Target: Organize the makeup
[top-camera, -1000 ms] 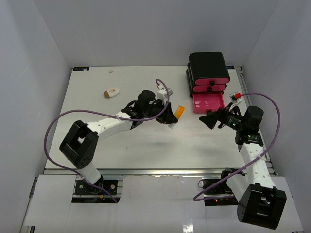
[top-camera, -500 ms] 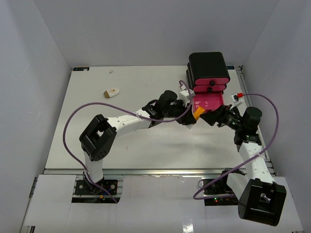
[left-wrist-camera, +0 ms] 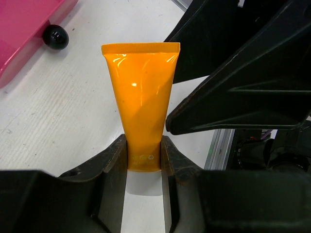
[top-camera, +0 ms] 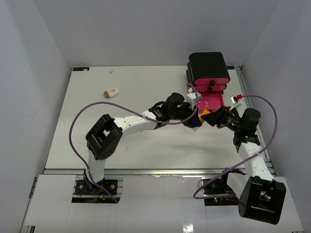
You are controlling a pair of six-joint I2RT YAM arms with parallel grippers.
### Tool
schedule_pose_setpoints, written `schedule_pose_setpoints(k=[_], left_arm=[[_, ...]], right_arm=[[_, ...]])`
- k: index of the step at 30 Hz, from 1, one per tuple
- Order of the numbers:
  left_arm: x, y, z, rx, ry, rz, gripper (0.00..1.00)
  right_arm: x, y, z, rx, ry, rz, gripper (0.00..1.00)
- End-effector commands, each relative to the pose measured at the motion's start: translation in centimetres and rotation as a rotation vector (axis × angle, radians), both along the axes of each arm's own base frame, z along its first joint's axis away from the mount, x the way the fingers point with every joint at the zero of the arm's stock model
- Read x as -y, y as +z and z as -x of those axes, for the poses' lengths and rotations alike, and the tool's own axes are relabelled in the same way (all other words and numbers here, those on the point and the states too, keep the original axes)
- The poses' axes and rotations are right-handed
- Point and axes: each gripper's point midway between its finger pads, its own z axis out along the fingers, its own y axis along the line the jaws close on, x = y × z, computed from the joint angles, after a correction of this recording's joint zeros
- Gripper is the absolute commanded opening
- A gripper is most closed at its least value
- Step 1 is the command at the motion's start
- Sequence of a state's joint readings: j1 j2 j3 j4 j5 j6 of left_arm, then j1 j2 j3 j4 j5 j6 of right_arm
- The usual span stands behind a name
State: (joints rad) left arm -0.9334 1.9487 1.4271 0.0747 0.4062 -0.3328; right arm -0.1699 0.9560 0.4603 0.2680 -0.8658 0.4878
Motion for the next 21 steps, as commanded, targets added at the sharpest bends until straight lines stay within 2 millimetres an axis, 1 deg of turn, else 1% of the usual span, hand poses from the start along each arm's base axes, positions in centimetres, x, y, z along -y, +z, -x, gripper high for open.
schedule_pose_setpoints(k=[1, 3, 6, 9, 13, 16, 17, 18, 21], left_arm=[[1.1, 2.8, 0.2, 0.049, -0.016, 0.053, 0.36], [1.1, 2.8, 0.3, 0.05, -0.016, 0.052, 0.36], [1.1, 2.7, 0.2, 0.052, -0.011, 0.048, 0.37], [1.1, 2.9, 0.1, 0.057, -0.006, 0.049, 0.39], [1.0, 3.4, 0.3, 0.074, -0.019, 0.057, 0.5], [0.7, 4.0, 0.8, 0.104, -0.038, 0.089, 0.67], [0.5, 4.4, 1.0, 0.117, -0.041, 0.101, 0.73], [0.2, 4.3, 1.1, 0.124, -0.041, 0.106, 0.76], [-0.4, 4.4, 1.5, 0.143, -0.046, 0.107, 0.82]], right_arm=[[0.1, 0.7, -0.4, 0.057, 0.007, 0.013, 0.5], [0.0, 0.8, -0.3, 0.067, 0.015, 0.019, 0.4], [0.0, 0.7, -0.2, 0.069, 0.024, 0.021, 0.32], [-0.1, 0.7, -0.2, 0.076, 0.031, 0.027, 0.27], [0.1, 0.9, -0.2, 0.1, 0.028, 0.04, 0.18], [0.2, 1.2, -0.3, 0.122, 0.021, 0.055, 0.14], [0.2, 1.3, -0.3, 0.131, 0.021, 0.06, 0.14], [0.2, 1.3, -0.2, 0.136, 0.02, 0.063, 0.14], [0.4, 1.6, -0.2, 0.154, 0.019, 0.071, 0.13]])
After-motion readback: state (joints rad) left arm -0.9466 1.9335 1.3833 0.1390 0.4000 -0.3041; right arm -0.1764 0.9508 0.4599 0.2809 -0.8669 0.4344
